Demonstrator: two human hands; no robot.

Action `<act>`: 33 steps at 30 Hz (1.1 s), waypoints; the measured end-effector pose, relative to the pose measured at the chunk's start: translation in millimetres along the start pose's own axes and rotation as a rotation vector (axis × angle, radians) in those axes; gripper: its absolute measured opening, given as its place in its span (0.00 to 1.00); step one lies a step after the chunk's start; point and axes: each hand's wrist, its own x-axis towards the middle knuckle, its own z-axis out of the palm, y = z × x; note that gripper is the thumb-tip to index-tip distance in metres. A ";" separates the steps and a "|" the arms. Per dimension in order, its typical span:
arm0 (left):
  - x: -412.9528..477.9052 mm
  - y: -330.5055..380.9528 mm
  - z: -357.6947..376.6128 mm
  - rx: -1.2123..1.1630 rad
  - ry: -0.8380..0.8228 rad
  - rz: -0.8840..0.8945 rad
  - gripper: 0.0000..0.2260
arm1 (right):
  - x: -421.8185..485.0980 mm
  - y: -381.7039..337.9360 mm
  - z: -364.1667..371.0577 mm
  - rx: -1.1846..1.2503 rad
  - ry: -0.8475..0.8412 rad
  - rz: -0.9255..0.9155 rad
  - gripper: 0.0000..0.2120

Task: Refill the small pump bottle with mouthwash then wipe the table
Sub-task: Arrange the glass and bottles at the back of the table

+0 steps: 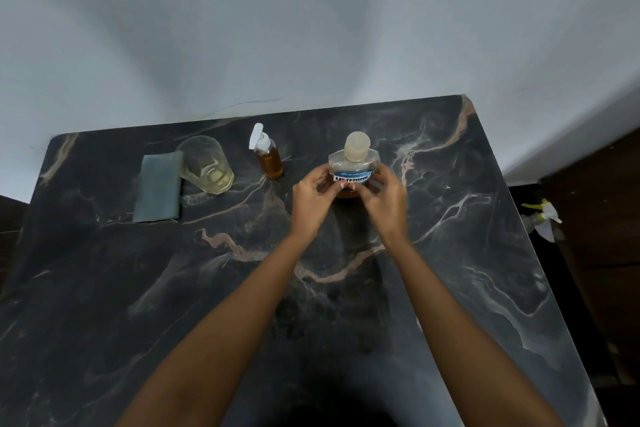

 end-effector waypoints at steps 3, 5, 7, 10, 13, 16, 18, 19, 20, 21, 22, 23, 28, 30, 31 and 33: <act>19.9 2.8 3.7 -0.024 -0.002 0.002 0.17 | 20.3 -2.5 4.9 -0.014 0.006 -0.002 0.22; 30.9 4.3 5.9 -0.033 -0.003 -0.002 0.17 | 31.1 -4.0 6.8 -0.030 0.008 -0.019 0.22; 39.7 4.7 7.9 -0.026 -0.011 -0.001 0.17 | 39.5 -4.9 8.2 -0.032 0.004 -0.021 0.22; 48.1 4.8 9.4 -0.012 -0.026 -0.006 0.17 | 47.5 -3.8 10.1 -0.038 0.008 -0.013 0.22; 52.4 3.4 9.0 0.001 -0.042 -0.019 0.17 | 51.1 -0.7 11.8 -0.058 0.000 -0.018 0.23; 52.9 2.5 7.3 0.019 -0.046 -0.011 0.17 | 51.8 0.8 12.5 -0.076 -0.004 -0.029 0.23; 52.0 2.3 6.4 0.020 -0.048 -0.013 0.18 | 51.9 1.3 12.9 -0.077 -0.008 -0.027 0.23; 51.8 2.5 6.2 0.018 -0.052 -0.016 0.18 | 51.9 1.4 12.9 -0.081 -0.010 -0.026 0.23; 51.5 2.7 6.1 0.018 -0.056 -0.017 0.18 | 51.6 1.6 12.8 -0.091 -0.013 -0.028 0.23; 51.3 3.0 6.2 0.019 -0.060 -0.018 0.18 | 51.5 2.0 12.6 -0.105 -0.016 -0.033 0.23; 50.9 3.6 6.1 0.022 -0.065 -0.017 0.18 | 51.4 2.1 12.4 -0.116 -0.020 -0.038 0.23; 50.4 4.5 6.1 0.031 -0.070 -0.016 0.18 | 51.4 2.0 12.2 -0.125 -0.026 -0.041 0.23; 40.6 9.4 5.0 0.168 -0.096 -0.009 0.21 | 46.1 -1.7 10.7 -0.172 -0.108 -0.055 0.24; 33.4 11.3 2.8 0.238 -0.093 0.008 0.22 | 39.5 -2.2 10.0 -0.205 -0.101 -0.066 0.24; 29.0 12.2 1.0 0.276 -0.091 0.011 0.23 | 35.3 -1.8 9.9 -0.226 -0.086 -0.067 0.24; 17.1 13.7 -2.6 0.325 -0.088 0.000 0.23 | 25.0 0.2 9.2 -0.264 -0.063 -0.071 0.24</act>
